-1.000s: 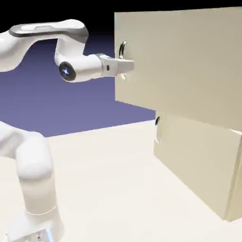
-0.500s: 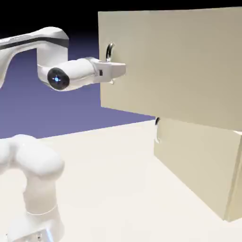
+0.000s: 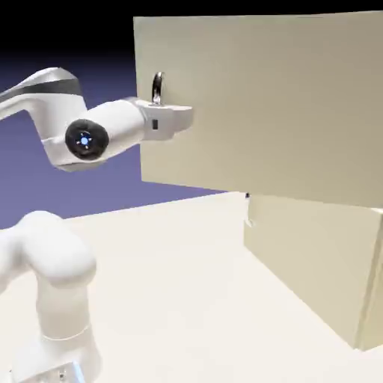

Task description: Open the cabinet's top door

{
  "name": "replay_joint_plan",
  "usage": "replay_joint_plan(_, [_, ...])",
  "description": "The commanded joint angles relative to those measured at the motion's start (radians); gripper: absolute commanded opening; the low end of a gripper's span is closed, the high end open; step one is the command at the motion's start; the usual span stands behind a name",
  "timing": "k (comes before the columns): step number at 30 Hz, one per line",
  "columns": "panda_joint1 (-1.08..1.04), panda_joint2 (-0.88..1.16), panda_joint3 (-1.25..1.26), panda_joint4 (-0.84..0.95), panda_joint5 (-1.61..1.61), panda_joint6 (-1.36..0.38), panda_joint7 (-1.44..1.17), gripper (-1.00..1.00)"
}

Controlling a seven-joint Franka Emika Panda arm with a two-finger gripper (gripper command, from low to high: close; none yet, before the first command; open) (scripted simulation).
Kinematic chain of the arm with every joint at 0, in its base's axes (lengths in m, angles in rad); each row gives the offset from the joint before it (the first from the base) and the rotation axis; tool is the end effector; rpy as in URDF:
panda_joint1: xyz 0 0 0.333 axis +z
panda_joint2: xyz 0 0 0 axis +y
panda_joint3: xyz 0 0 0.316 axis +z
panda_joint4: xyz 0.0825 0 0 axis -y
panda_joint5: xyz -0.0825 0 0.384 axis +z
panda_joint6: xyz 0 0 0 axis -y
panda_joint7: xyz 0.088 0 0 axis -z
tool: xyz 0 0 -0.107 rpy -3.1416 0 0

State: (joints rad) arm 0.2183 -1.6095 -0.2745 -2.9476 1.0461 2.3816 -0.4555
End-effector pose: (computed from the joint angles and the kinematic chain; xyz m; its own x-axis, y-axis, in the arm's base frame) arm 0.1809 -0.0234 0.5917 0.5525 -0.4413 0.7071 0.5527 -0.4410 -0.7071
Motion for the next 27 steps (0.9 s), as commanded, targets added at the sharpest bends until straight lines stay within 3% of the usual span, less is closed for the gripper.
replay_joint_plan(1, [-0.015,-0.012,-0.036,0.005,-0.035,-0.04,0.007,-1.0])
replay_joint_plan(12, [-0.059,-0.021,-0.435,0.181,-0.36,-0.474,0.03,-1.0])
replay_joint_plan(27, [0.273,0.066,-0.767,0.717,-0.598,-1.005,0.07,-1.0])
